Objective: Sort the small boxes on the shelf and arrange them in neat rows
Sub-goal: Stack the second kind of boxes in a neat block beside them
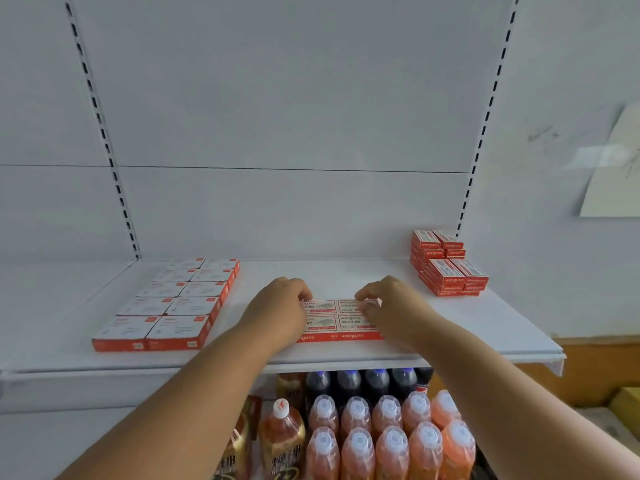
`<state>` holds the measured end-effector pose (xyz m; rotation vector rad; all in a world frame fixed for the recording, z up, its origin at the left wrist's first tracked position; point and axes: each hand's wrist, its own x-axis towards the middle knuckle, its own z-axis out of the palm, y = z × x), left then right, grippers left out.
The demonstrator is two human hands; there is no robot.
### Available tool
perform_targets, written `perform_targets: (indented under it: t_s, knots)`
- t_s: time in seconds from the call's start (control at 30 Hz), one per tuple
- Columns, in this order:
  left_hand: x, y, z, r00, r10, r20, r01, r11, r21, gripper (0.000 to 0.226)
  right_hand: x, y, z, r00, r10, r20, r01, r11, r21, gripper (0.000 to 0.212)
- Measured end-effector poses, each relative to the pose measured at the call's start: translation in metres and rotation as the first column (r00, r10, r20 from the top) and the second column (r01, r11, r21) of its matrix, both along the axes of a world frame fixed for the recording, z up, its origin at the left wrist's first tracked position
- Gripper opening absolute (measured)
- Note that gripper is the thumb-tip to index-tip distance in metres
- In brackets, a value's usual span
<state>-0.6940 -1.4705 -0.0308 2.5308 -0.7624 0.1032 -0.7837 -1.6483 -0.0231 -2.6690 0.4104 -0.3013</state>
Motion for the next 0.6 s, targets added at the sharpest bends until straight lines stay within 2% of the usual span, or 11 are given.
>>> perform_targets:
  t_s: [0.6]
  knots:
    - [-0.0064, 0.0012, 0.0004, 1.000, 0.009, 0.025, -0.008, 0.999, -0.033, 0.021, 0.0018, 0.0024, -0.0094, 0.999, -0.004, 0.054, 0.005, 1.000, -0.030, 0.028]
